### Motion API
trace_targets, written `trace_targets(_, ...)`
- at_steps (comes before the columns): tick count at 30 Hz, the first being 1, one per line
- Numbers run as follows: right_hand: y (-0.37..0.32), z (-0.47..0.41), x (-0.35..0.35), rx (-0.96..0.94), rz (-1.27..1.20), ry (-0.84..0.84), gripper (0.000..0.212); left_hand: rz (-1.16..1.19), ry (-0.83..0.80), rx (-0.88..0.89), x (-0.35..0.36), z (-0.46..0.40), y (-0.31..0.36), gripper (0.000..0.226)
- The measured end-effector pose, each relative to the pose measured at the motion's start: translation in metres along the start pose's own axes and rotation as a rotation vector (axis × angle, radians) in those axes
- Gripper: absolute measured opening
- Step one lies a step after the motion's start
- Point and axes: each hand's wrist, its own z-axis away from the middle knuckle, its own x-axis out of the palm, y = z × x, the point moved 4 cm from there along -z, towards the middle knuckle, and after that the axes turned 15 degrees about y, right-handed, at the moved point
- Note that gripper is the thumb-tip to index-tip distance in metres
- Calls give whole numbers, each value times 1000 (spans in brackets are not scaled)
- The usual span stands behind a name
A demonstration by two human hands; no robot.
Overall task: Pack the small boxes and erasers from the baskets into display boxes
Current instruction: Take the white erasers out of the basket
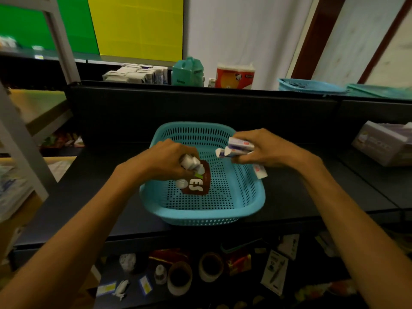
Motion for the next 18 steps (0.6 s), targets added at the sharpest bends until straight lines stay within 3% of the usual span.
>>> trace_targets(7, 36, 43, -52, 50, 51, 158, 20, 19, 78, 133, -13, -11, 47, 28)
trace_targets(18, 158, 155, -101, 255, 75, 188, 17, -19, 95, 305, 51, -65, 189, 26)
